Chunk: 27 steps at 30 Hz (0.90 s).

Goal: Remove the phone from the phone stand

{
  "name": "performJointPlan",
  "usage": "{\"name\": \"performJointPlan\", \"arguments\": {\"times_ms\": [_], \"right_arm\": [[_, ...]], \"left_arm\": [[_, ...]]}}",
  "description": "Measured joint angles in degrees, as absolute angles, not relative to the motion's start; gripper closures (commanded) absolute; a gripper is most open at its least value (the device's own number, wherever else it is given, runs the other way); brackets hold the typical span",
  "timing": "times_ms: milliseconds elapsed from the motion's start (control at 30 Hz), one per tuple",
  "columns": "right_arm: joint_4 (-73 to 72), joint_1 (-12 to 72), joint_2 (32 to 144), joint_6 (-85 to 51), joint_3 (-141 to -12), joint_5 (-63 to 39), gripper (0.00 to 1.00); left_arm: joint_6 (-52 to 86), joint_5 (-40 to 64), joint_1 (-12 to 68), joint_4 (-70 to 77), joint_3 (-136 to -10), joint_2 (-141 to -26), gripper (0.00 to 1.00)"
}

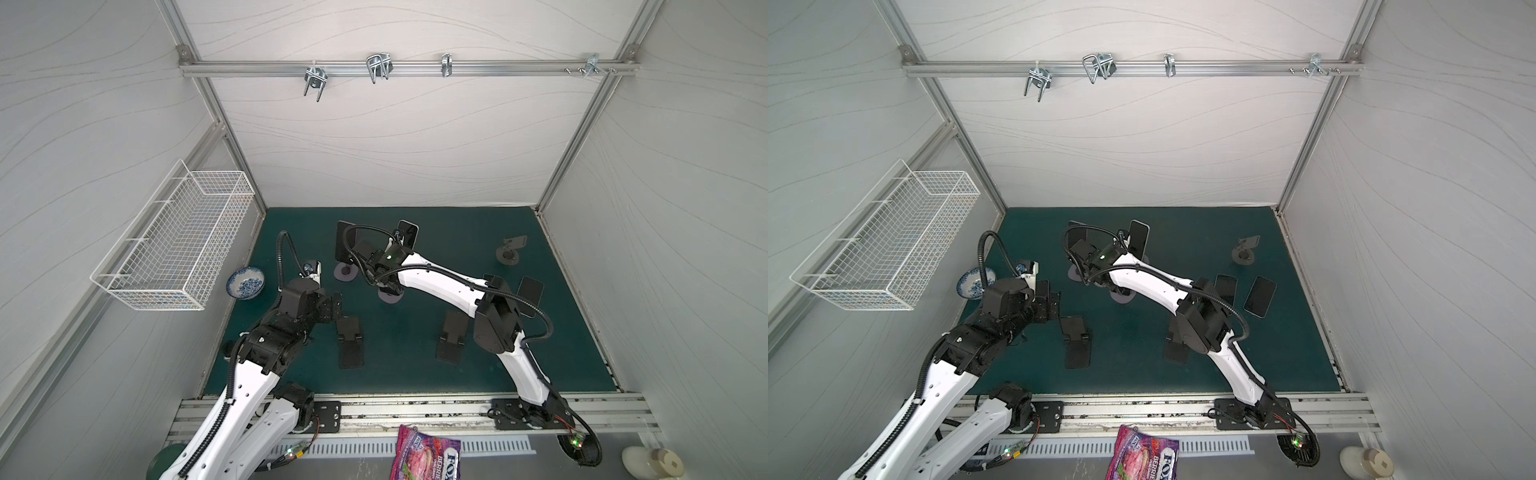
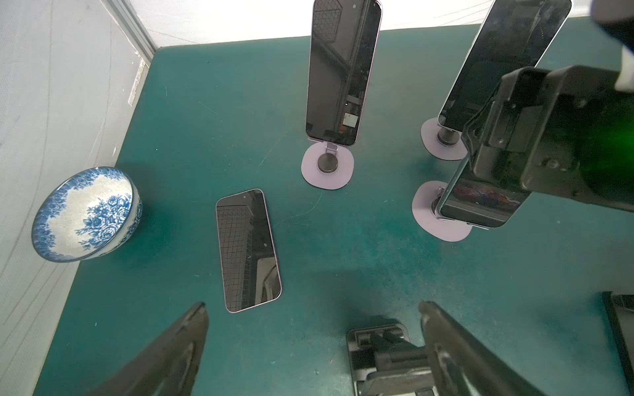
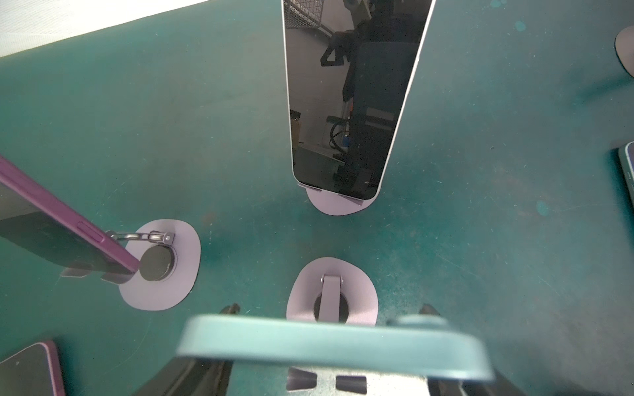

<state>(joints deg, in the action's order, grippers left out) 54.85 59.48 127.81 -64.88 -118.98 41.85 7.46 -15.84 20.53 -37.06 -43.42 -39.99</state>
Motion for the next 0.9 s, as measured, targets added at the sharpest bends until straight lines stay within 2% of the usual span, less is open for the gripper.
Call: {"name": "performJointPlan", "arguments": {"times_ms": [900], "right_arm": [[54.81, 58.83, 127.98, -64.79, -118.98, 41.76, 0.28]], "left_arm": [[7.46, -15.84, 20.53, -37.06, -43.42, -40.38, 0.03]]}}
